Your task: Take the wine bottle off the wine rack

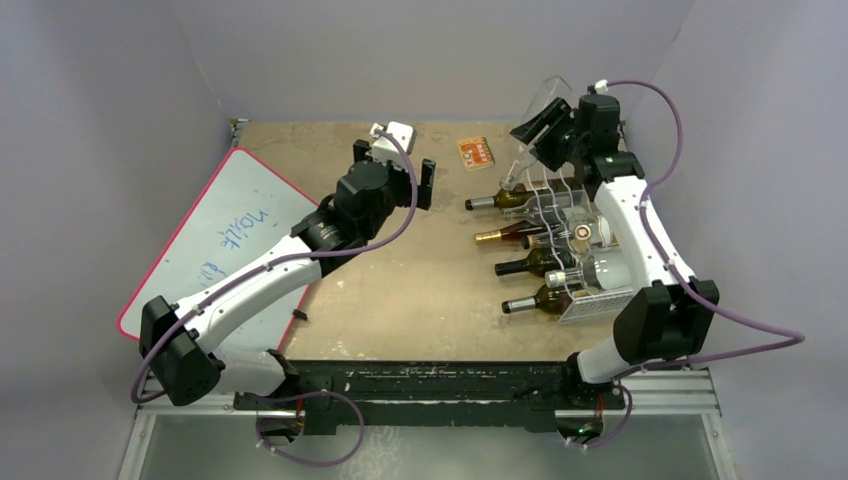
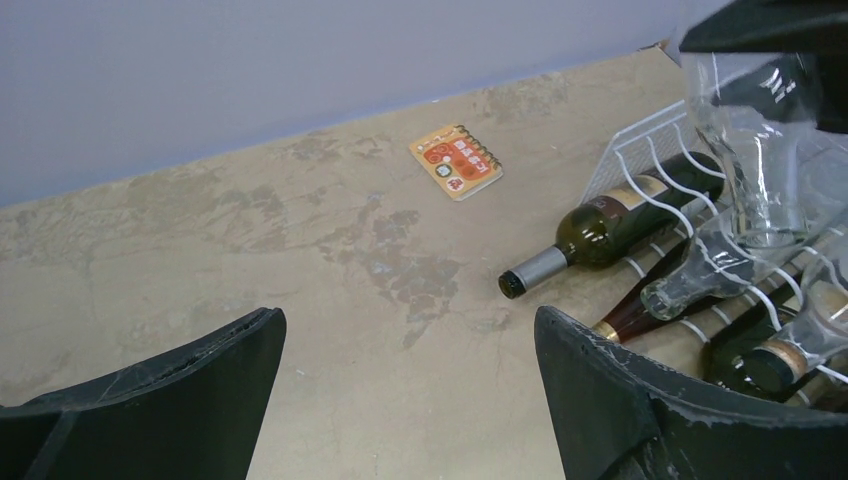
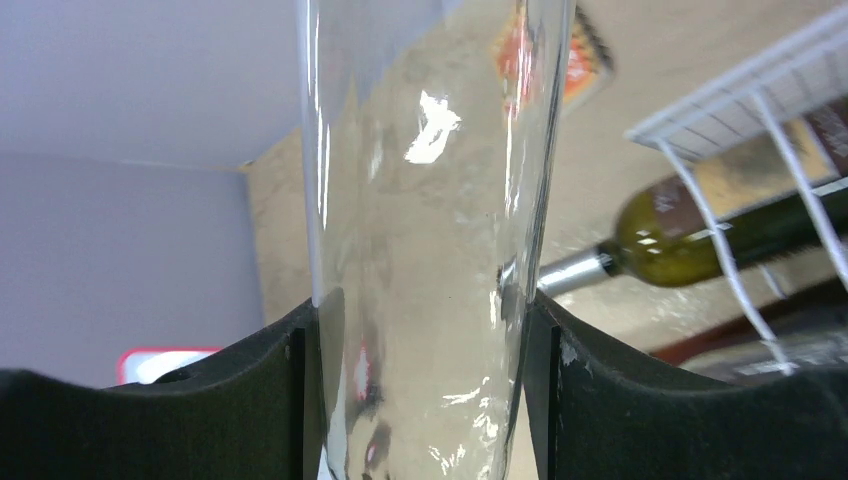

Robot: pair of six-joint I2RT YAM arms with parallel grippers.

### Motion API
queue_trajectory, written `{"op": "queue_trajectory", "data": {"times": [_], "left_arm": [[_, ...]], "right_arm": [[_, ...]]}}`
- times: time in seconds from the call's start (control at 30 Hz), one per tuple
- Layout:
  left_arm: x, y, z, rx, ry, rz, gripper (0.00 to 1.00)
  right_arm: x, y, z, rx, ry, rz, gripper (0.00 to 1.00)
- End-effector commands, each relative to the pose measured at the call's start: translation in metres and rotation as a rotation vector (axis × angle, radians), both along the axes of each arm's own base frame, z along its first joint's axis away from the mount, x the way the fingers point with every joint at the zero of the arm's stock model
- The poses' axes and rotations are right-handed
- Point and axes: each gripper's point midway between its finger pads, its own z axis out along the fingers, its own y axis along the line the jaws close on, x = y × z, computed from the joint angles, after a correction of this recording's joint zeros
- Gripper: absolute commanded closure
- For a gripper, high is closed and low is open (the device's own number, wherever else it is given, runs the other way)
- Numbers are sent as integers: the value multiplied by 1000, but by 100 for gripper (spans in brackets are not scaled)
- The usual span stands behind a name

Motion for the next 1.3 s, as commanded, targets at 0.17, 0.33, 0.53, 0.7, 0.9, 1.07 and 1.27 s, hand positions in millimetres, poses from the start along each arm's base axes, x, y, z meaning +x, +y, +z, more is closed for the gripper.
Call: {"op": "queue_trajectory", "data": {"times": [0.17,0.33,0.53,0.7,0.9,1.07,1.27], "left_arm": [[-32,-21,19,-69,-230,-252,1],[-17,1,22,-129,-219,-81,0],[-18,-15,21,-51,-160,-156,0],[-23,-23,9,15,-202,-201,0],[-48,-50,-22,204,-283,-432,0],[-53,-54,-39,258,-309,-480,0],[-73,-53,-53,300,-466,-540,0]], "right_arm": [[-9,67,60,118,-200,292,100],[-17,88,48,120,-174,342,100],[-21,102,36,139,-147,374,100],[-24,109,22,199,-92,385,100],[-26,128,13,257,-41,467,100],[-30,142,12,300,-32,515,100],[-37,160,24,318,-49,559,100]]}}
